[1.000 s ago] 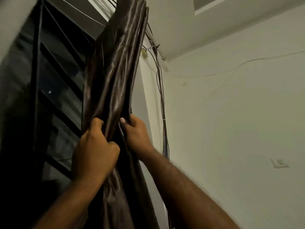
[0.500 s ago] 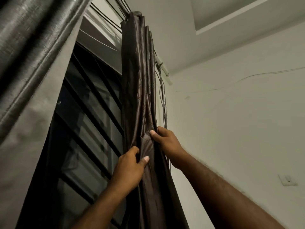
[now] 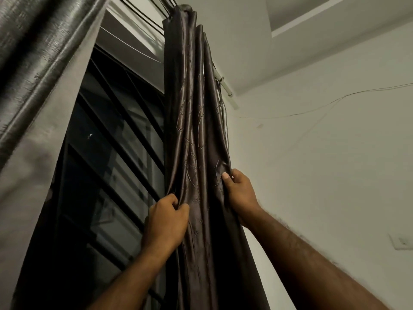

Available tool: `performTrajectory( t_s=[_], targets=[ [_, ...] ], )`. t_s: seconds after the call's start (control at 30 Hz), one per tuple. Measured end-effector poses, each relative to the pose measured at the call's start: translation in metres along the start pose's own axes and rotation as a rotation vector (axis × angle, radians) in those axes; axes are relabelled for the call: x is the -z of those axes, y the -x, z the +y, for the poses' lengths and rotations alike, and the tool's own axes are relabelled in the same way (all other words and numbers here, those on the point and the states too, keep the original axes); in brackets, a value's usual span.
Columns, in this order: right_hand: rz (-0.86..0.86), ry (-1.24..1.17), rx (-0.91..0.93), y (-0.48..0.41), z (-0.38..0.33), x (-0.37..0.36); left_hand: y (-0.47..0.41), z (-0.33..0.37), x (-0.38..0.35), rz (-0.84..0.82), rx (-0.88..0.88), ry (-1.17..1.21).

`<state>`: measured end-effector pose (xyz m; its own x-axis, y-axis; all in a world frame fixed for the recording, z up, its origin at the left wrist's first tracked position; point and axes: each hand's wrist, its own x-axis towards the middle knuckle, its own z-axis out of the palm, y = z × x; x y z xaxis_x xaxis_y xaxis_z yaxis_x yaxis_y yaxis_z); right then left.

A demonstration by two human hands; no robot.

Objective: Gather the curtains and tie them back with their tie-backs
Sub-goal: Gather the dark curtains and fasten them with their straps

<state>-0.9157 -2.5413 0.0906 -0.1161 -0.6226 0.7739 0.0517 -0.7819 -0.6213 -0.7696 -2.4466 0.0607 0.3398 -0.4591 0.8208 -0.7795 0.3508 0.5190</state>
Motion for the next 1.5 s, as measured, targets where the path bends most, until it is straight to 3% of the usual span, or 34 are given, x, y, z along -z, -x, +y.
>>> performTrajectory(
  t_s=[0.07, 0.2, 0.4, 0.53, 0.8, 1.1, 1.33, 1.5],
  targets=[
    [0.009, 0.027, 0.063, 0.001, 0.0, -0.001, 0.002, 0.001, -0.001, -0.01, -0.009, 0.017],
    [-0.018, 0.32, 0.26, 0.008, -0.003, -0.009, 0.004, 0.0, 0.002, 0.005, -0.041, -0.012],
    [-0.053, 0.435, -0.012, -0.005, 0.01, -0.04, -0.002, -0.01, 0.003, 0.038, -0.045, -0.032],
    [-0.017, 0.626, 0.019, -0.011, 0.022, -0.057, -0.007, -0.018, 0.001, 0.038, -0.055, -0.038],
    [-0.048, 0.069, 0.124, 0.0, 0.023, -0.046, -0.013, -0.031, 0.0, 0.011, -0.098, -0.117],
    [-0.111, 0.139, 0.268, 0.004, 0.008, -0.024, -0.007, -0.017, -0.02, -0.066, -0.208, -0.191],
    [-0.105, 0.224, 0.233, 0.004, -0.006, -0.034, -0.001, -0.008, -0.024, -0.177, -0.281, -0.155],
    [-0.047, 0.22, 0.253, 0.004, -0.008, -0.029, 0.0, -0.011, -0.012, -0.07, -0.279, -0.069]
  ],
)
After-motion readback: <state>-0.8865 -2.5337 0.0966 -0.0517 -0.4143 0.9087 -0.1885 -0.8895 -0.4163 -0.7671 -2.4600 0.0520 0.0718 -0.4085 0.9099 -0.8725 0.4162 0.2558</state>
